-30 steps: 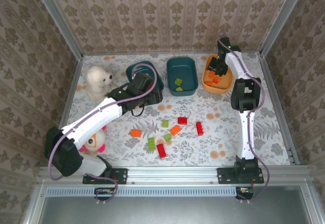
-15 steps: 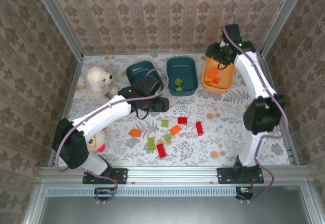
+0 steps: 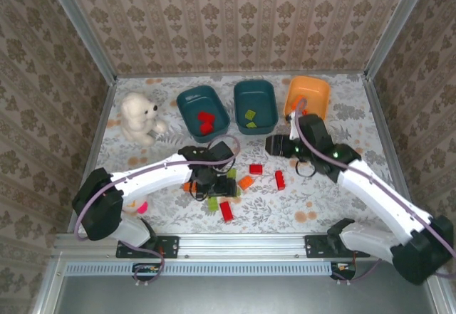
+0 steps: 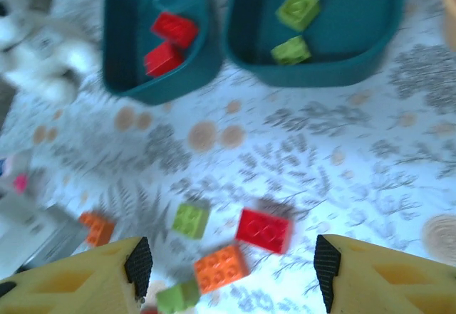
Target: Sort the legos into containers by color
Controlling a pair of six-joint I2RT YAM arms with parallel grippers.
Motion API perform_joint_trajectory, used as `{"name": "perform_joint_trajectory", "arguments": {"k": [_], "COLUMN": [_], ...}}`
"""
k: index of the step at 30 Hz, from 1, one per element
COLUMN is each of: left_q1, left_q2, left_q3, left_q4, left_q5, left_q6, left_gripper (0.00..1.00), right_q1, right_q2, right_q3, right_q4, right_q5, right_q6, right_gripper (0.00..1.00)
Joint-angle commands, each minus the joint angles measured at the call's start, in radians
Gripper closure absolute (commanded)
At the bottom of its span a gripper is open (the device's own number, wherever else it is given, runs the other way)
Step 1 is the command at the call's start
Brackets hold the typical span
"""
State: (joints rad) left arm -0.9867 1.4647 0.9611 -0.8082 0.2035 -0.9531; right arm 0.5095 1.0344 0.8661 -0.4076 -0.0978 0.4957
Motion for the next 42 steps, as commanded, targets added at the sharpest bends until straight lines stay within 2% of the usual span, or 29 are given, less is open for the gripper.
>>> {"name": "perform_joint_trajectory", "arguments": {"k": [1, 3, 8, 15, 18, 23, 27, 31, 36, 39, 42], "left_q1": [-0.069, -0.106, -0.167, -0.201, -0.201, -0.204, -0.201, -0.19, -0.12, -0.012, 0.12], "left_q2": [-0.031, -0.018, 0.06, 0.179, 0.19, 0.232, 0.231, 0.202, 0.14, 0.114, 0.11], "left_q3": [-0.057, -0.076, -0.051, 0.007, -0.007, 0.026, 0.056, 0.149, 0.346, 0.437, 0.495], "left_q4": [0.039, 0.084, 0.136, 0.084, 0.102, 0.085, 0.047, -0.075, -0.27, -0.302, -0.263], "left_q5": [0.053, 0.045, -0.008, -0.034, -0.051, -0.064, -0.093, -0.165, -0.288, -0.317, -0.3], "left_q6": [-0.252, -0.341, -0.455, -0.488, -0.494, -0.464, -0.436, -0.376, -0.252, -0.162, -0.054], "left_gripper": [0.23, 0.23, 0.24, 0.3, 0.37, 0.58, 0.69, 0.74, 0.74, 0.75, 0.74], "right_q1": [0.016, 0.015, 0.016, 0.014, 0.015, 0.016, 0.015, 0.015, 0.011, 0.003, 0.001], "right_q2": [-0.096, -0.131, -0.177, -0.192, -0.204, -0.212, -0.208, -0.196, -0.175, -0.148, -0.111], "right_q3": [-0.072, -0.099, -0.129, -0.116, -0.116, -0.116, -0.103, -0.065, 0.022, 0.08, 0.131], "right_q4": [0.109, 0.095, 0.098, 0.066, 0.06, 0.044, 0.041, 0.028, -0.011, -0.022, -0.015], "right_q5": [-0.018, -0.026, -0.055, -0.072, -0.074, -0.071, -0.066, -0.053, -0.005, 0.019, 0.015], "right_q6": [-0.011, -0.012, -0.027, -0.03, -0.024, -0.021, -0.018, -0.022, -0.049, -0.054, -0.052], "right_gripper": [0.35, 0.34, 0.33, 0.33, 0.33, 0.33, 0.33, 0.33, 0.32, 0.31, 0.31]}}
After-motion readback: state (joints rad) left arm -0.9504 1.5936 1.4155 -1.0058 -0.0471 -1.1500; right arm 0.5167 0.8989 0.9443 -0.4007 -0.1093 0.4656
